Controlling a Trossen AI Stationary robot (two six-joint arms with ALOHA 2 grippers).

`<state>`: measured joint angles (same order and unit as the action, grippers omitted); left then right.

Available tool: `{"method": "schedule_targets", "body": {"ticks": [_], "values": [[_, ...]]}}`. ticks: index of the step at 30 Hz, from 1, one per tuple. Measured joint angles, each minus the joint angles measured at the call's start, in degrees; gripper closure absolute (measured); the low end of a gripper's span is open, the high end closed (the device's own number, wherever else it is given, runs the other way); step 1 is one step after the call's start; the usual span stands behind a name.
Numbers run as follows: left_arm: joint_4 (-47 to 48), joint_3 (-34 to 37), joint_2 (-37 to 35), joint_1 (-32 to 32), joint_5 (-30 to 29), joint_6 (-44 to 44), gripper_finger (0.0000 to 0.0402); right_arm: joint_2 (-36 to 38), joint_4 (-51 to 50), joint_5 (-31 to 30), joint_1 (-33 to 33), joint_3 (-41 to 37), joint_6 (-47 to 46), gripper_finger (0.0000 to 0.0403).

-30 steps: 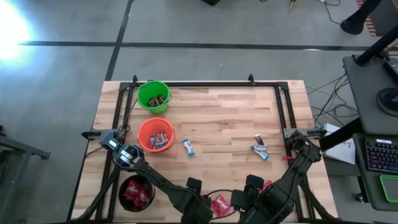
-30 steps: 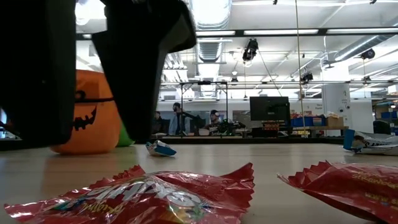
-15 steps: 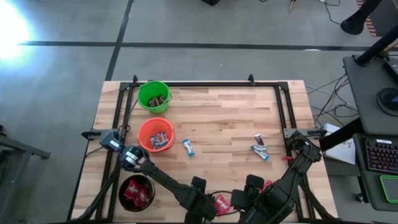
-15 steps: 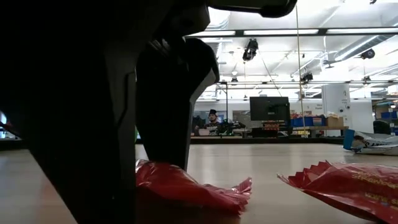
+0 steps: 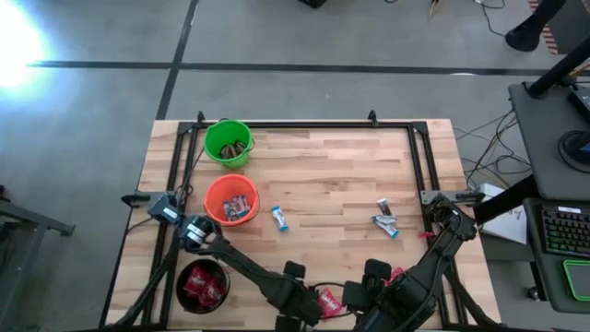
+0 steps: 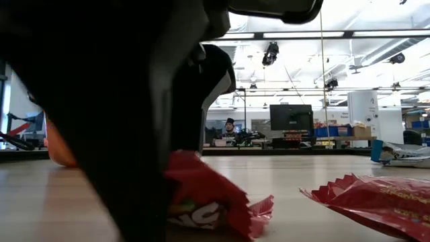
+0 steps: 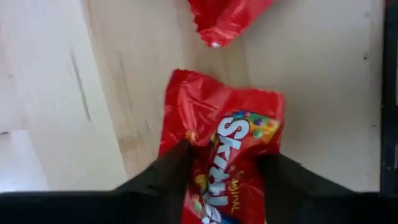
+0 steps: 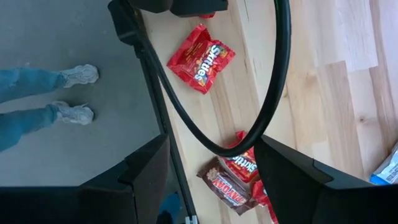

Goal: Organize candy in baskets
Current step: Put the red candy into the black bucket

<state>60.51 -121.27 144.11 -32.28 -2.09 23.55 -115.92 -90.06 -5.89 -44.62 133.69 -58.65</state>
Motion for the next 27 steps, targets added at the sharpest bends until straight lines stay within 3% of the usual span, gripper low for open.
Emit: {"method": "schedule_targets", "body": {"ticks": [7, 19, 27], "values": [[1.43, -1.17, 0.08, 0.36, 0.11, 1.67, 0.0385, -0.02, -0.01, -0.09, 0.00, 0.00, 0.15, 0.0179], [13.58, -13.02, 1.22, 0.45, -0.24, 4.45, 0.0390, 0.00, 0.04, -0.09, 0.01, 0.00, 0.15, 0.0179], [19.61, -13.42, -1.63, 0.00, -1.41, 8.99, 0.0389, 0.00, 0.13, -0.16, 0.04, 0.00, 0.63, 0.0179]]}}
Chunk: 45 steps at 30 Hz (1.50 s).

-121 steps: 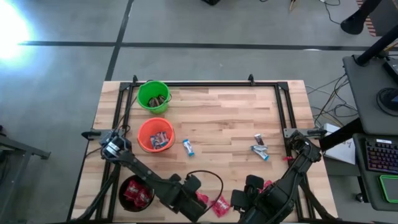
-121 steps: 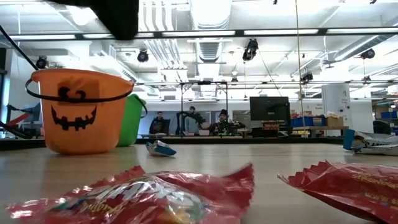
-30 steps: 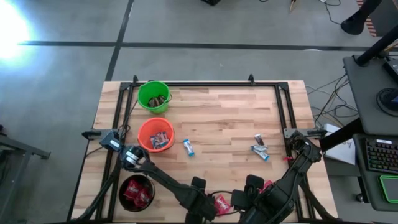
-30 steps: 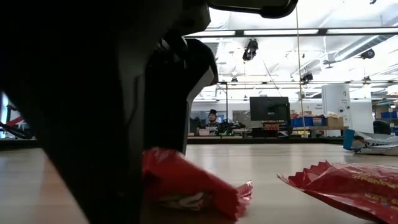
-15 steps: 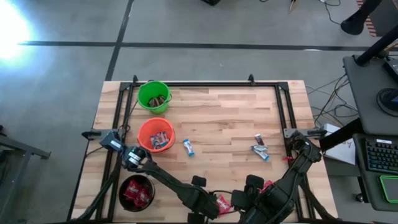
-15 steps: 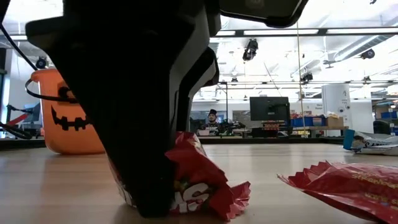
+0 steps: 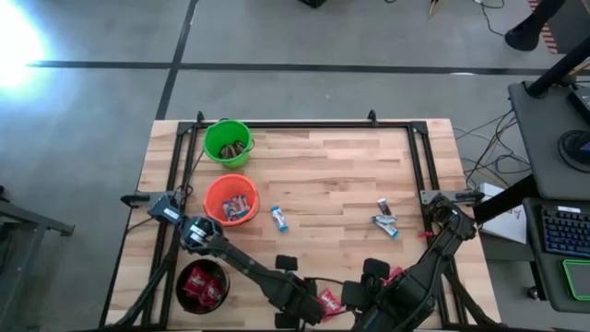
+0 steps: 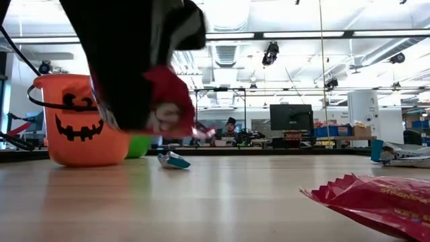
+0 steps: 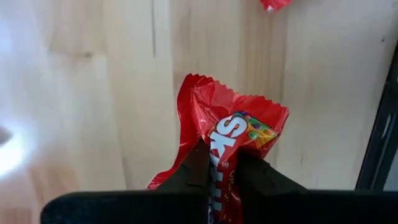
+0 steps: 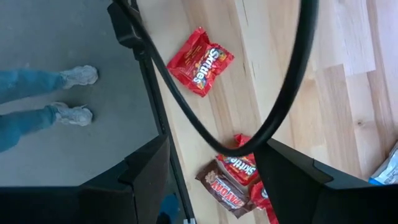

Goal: Organize candy in baskets
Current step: Put the red candy into the black bucket

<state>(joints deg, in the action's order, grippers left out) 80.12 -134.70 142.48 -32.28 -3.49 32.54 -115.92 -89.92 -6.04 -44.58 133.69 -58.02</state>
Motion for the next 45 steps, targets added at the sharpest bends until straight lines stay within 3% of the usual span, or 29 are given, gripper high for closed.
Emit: {"method": "schedule_targets", "body": {"ticks": [9, 18, 34, 39, 45], "values": [[7.76, -0.04, -2.16, -2.48, 0.06, 5.25, 0.0389, 0.00, 0.00, 0.12, -0.04, 0.00, 1.13, 0.0179], [9.65, -0.08, -8.25, -5.33, -0.36, 13.39, 0.0389, 0.00, -0.04, 0.13, -0.04, 0.00, 2.11, 0.0179], [9.91, 1.06, -22.39, -13.00, -8.58, 19.81, 0.0388, 0.00, -0.10, 0.02, 0.09, 0.00, -3.40, 0.0179], [9.92, 6.24, -27.28, -15.51, -8.87, 23.76, 0.0388, 0.00, -0.10, -1.91, 0.09, 0.00, -7.91, 0.0179], [9.98, 19.57, -35.68, -18.69, -9.44, 33.07, 0.0388, 0.00, -0.12, -3.95, 0.26, 0.00, -11.96, 0.0179]]}}
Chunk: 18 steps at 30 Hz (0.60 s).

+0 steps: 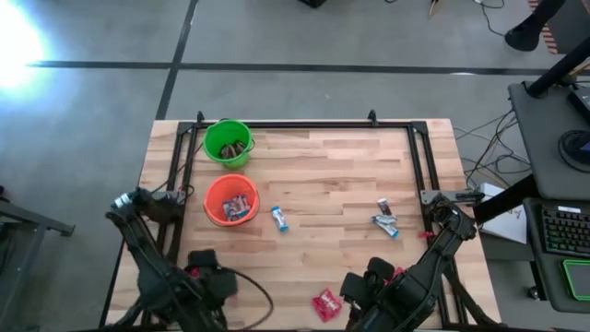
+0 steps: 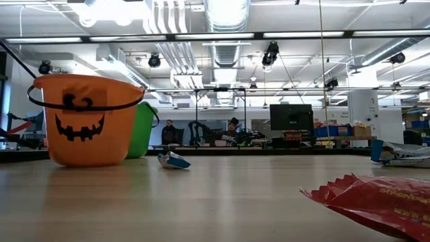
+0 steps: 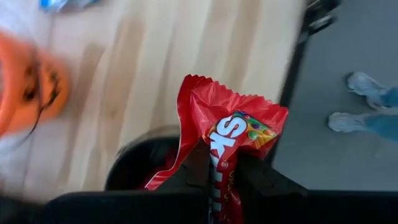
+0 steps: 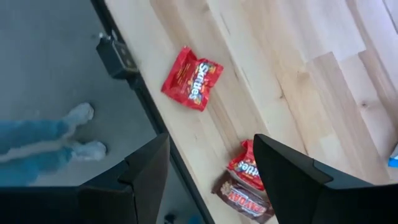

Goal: Organize candy in baskets
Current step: Put the red candy into the black bucket

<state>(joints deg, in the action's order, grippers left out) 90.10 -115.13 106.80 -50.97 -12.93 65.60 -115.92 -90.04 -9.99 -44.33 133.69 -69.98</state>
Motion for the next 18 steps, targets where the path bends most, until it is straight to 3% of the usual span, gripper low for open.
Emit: {"method": "schedule_targets", "body": {"ticks": [9, 14, 18], "values": [[-0.01, 17.46, -10.27, -5.07, 1.90, 14.86, 0.0388, 0.00, 0.00, -0.71, 0.86, 0.00, -4.28, 0.0179], [-0.03, 20.79, -13.85, -7.35, 1.98, 21.82, 0.0384, 0.00, 0.02, -0.71, 1.16, 0.00, -5.15, 0.0179], [-0.87, 20.57, -14.79, -7.64, 4.66, 22.46, 0.0355, 0.00, 0.02, -0.70, 1.53, 0.00, -5.51, 0.0179]]}}
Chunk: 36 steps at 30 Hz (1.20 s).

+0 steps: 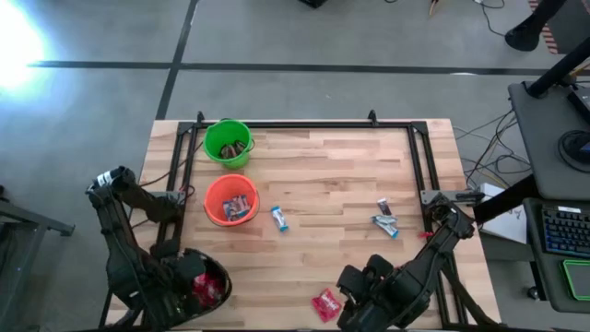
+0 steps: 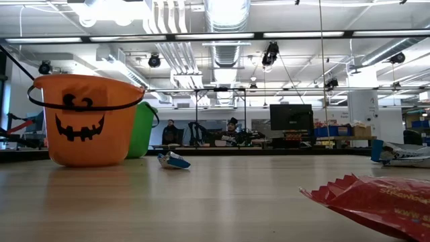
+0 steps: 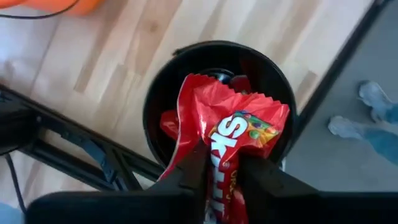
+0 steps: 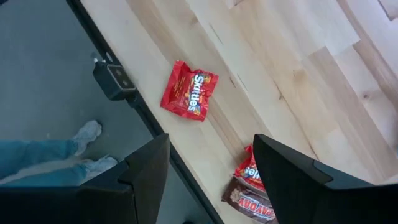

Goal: Organize candy in baskets
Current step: Put the red candy into the black bucket

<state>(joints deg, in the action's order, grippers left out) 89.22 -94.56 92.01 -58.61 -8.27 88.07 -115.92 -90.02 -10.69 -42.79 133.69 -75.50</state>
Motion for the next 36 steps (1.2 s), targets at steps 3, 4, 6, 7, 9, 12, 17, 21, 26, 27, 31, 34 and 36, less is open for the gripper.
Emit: {"method": "schedule_targets", "body": {"ticks": [3, 4, 6, 7, 9, 12, 17, 21, 26, 27, 31, 34, 36], "values": [[-0.47, -0.22, -0.11, -0.11, 0.15, -2.31, 0.0320, 0.00, -0.01, 0.00, 0.40, 0.00, -1.07, 0.0179], [-0.48, -0.22, -0.02, -0.11, 0.24, -2.92, 0.0309, 0.00, 0.00, -0.01, 0.47, 0.00, -1.38, 0.0179], [-0.52, -0.22, 0.04, -0.11, 0.26, -3.38, 0.0284, 0.00, 0.00, -0.03, 0.51, 0.00, -1.88, 0.0179], [-0.54, -0.22, 0.04, -0.11, 0.25, -3.44, 0.0273, 0.00, 0.00, -0.02, 0.54, 0.00, -1.96, 0.0179], [-0.54, -0.22, 0.04, -0.11, 0.22, -3.51, 0.0251, 0.00, 0.00, -0.01, 0.58, 0.00, -2.08, 0.0179], [-0.70, -0.22, 0.04, -0.11, -0.41, -3.99, 0.0226, 0.00, 0.01, -0.01, 0.58, 0.00, -2.84, 0.0179], [-6.41, -0.20, 0.61, 0.30, -7.51, -10.58, 0.0211, 0.00, 0.00, -0.01, 0.62, 0.00, -4.43, 0.0179], [-13.13, -0.20, 1.48, 2.12, -12.56, -16.27, 0.0210, 0.00, 0.00, 0.11, 0.58, 0.00, -4.51, 0.0179], [-14.68, -0.18, 3.04, 5.62, -18.52, -16.61, 0.0210, 0.00, 0.00, 0.61, 0.55, 0.01, -3.02, 0.0179], [-14.81, -0.18, 3.45, 6.33, -19.46, -16.62, 0.0210, 0.00, 0.00, 0.70, 0.45, 0.00, -2.42, 0.0179], [-19.77, -0.18, 5.83, 9.30, -20.16, -18.64, 0.0210, 0.00, 0.01, 3.21, 0.24, 0.00, 1.48, 0.0179], [-24.52, -0.18, 8.01, 11.08, -20.16, -20.10, 0.0210, 0.00, 0.01, 3.63, -0.18, 0.00, 3.19, 0.0179], [-25.49, -0.21, 9.16, 11.91, -20.11, -19.79, 0.0210, 0.00, 0.00, 3.64, -0.30, 0.00, 3.58, 0.0179]]}}
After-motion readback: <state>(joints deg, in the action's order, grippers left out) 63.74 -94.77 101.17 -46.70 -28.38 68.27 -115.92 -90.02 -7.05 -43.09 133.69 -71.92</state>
